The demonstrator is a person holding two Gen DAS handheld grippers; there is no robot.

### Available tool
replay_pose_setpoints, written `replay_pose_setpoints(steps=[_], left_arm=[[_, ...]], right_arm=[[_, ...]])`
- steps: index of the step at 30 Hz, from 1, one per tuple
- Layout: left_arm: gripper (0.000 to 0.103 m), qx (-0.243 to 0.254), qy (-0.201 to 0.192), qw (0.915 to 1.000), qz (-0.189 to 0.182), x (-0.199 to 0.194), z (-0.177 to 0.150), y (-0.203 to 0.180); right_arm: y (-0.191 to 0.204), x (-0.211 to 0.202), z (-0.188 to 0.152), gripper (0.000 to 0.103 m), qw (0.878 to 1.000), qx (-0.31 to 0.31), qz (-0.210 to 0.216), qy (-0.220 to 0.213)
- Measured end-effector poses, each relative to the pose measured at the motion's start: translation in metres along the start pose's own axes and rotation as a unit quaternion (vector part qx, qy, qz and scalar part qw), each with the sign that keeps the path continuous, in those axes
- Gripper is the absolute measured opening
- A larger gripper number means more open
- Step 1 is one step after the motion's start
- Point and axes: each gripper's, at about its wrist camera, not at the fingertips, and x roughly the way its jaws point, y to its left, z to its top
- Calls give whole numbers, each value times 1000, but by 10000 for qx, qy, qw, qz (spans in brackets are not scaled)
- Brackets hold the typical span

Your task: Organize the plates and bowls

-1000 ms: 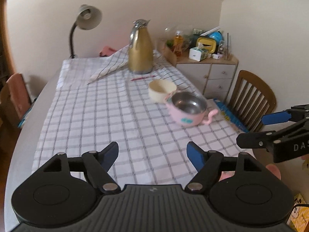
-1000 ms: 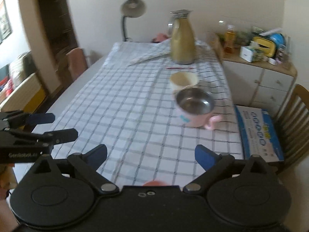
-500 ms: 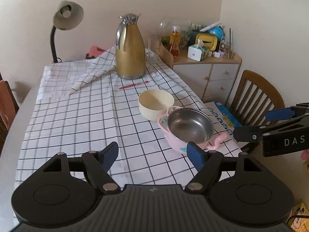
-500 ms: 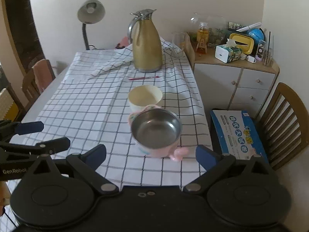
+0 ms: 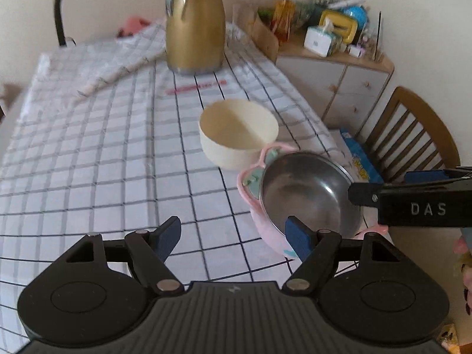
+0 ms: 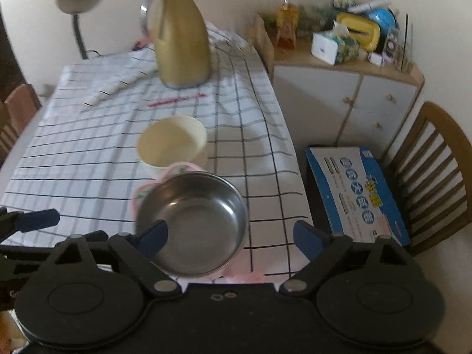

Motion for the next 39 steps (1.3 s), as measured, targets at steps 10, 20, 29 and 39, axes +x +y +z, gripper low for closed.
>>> replay_pose_setpoints(steps=[10, 20, 29, 39], left_arm=[[76, -226, 320, 9990, -201, 48, 12, -6], [36, -59, 468, 9987, -194, 62, 10, -17], [20, -52, 427, 9989, -171, 61, 10, -21], [18, 43, 429, 9990, -98, 39, 2, -22]], right_arm=[[-15, 51, 6, 62, 9983, 435, -143, 351], [-12, 61, 5, 32, 9983, 401, -103, 406], [-6, 62, 2, 5, 9987, 218, -235, 393], [2, 38, -7, 5, 9991, 162, -250, 287]])
